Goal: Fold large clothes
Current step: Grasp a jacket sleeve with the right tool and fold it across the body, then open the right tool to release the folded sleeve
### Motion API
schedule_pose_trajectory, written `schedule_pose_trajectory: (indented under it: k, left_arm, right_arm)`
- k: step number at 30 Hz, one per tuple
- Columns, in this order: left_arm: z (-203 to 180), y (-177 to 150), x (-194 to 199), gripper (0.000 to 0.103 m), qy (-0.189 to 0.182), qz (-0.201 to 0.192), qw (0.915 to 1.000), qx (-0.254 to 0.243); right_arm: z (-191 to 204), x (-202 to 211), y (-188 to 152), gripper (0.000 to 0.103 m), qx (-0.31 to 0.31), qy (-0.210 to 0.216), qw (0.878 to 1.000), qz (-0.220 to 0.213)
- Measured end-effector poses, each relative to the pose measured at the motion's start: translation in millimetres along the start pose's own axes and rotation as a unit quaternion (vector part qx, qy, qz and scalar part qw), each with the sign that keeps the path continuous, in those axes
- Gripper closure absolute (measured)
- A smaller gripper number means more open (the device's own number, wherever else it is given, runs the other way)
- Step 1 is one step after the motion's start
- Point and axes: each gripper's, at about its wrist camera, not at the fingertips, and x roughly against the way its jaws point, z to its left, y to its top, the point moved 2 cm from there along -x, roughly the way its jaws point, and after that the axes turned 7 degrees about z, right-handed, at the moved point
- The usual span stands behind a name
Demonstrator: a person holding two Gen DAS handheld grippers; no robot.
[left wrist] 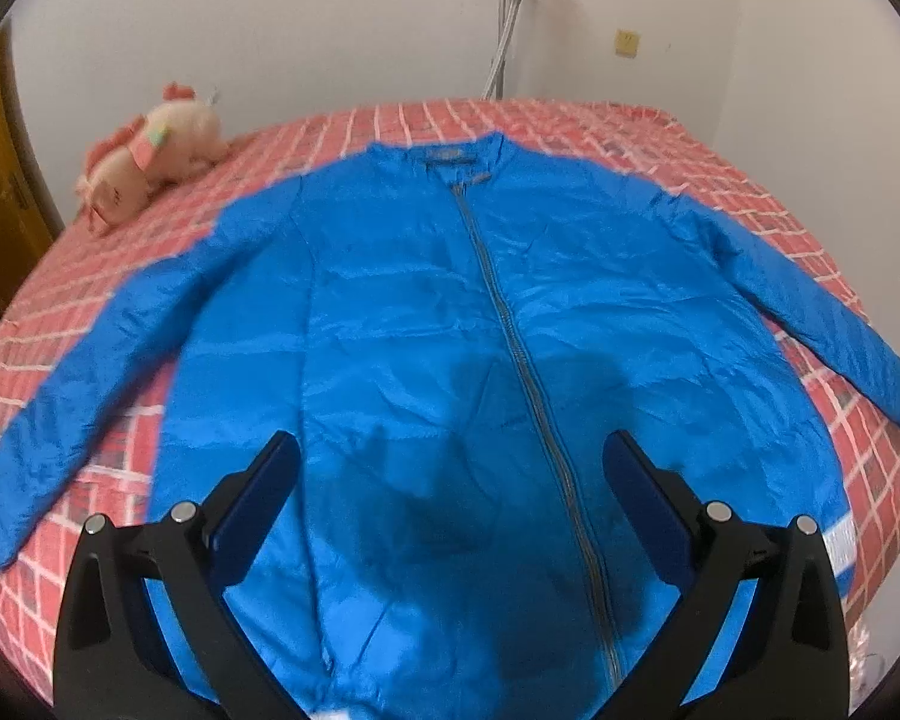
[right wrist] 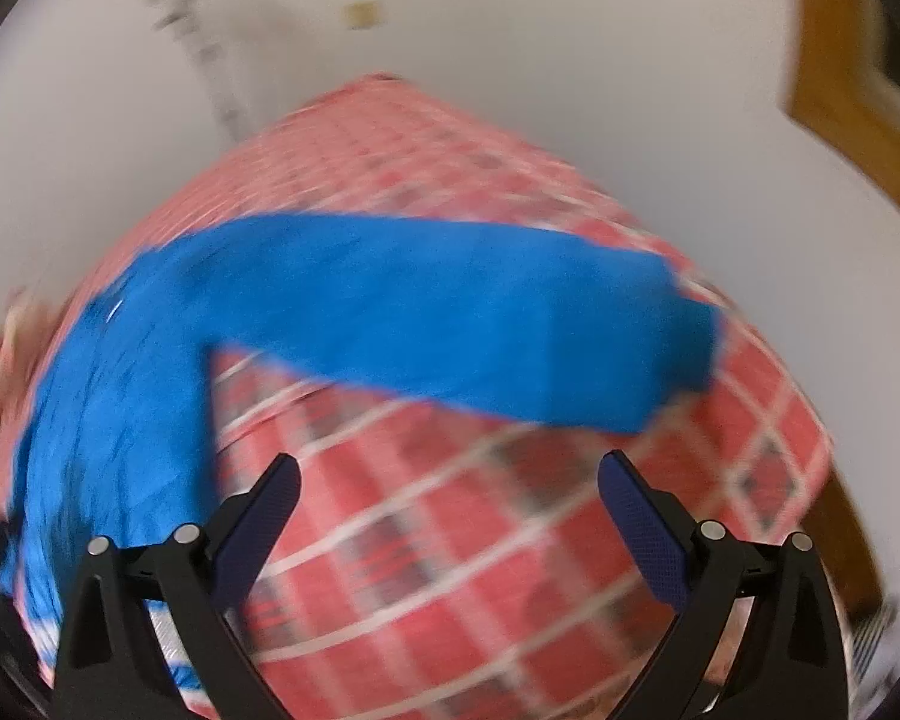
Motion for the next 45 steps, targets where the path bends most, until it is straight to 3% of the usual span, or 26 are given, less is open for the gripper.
schedule_pose_trajectory:
  k: [4, 6, 9, 12, 15, 16, 19, 22, 26, 32, 39, 45]
  left_arm:
    - [-0.6, 10.2, -16.9, 0.004, 0.01, 0.003, 0.9999, -0.007]
    - [0.1, 13.3, -22.8, 0.004, 0.004, 0.007, 0.9999, -0.009]
    - [6.2, 16.3, -29.1, 0.004, 0.002, 0.014, 0.9999, -0.004]
    - [11.6, 18.0, -31.4, 0.004, 0.003, 0.015, 0.9999, 0.0]
    - [17.6, 20.9, -33.3, 0.004, -0.003, 0.017, 0.9998, 0.009]
    - [18.9, 21.4, -33.6, 0.004, -0.004, 0.017, 0.9998, 0.011]
    - [23.9, 22.7, -35.3, 0.004, -0.006, 0.019, 0.9996, 0.018]
    - [30.0, 23.9, -35.2, 0.004, -0.01, 0.022, 0.9994, 0.026]
    - [40.4, 28.0, -33.5, 0.004, 0.006, 0.024, 0.9991, 0.035]
    - [65.5, 41.7, -34.3, 0.003, 0.0, 0.036, 0.9974, 0.062]
    - [86.1, 68.0, -44.5, 0.003, 0.006, 0.041, 0.9968, 0.068]
    - [95.7, 87.2, -65.3, 0.003, 0.01, 0.043, 0.9969, 0.065]
  right_arm:
    - [-49.2, -18.8, 23.9, 0.005, -0.057, 0.014, 0.998, 0.034]
    - [-60.3, -32.8, 33.0, 0.006, -0.071, 0.017, 0.996, 0.05]
    - [-70.7, -51.3, 40.9, 0.016, -0.093, 0.027, 0.993, 0.07]
    - [-76.2, -62.4, 51.9, 0.02, -0.096, 0.026, 0.993, 0.064]
    - [-74.0, -64.9, 60.9, 0.043, -0.096, 0.011, 0.994, 0.053]
    - [-72.3, -63.9, 62.7, 0.059, -0.092, 0.029, 0.994, 0.053]
    - [-63.4, -55.6, 67.0, 0.07, -0.084, 0.032, 0.995, 0.043]
    - [-40.5, -34.2, 72.1, 0.076, -0.067, 0.048, 0.996, 0.013]
    - [29.0, -13.6, 89.6, 0.077, -0.011, 0.078, 0.997, -0.018]
    - [156.1, -23.6, 107.2, 0.078, 0.087, 0.122, 0.989, -0.01]
    - [296.4, -52.5, 92.2, 0.08, 0.2, 0.159, 0.967, 0.019]
    - [384.8, -96.5, 66.8, 0.08, 0.276, 0.14, 0.95, 0.048]
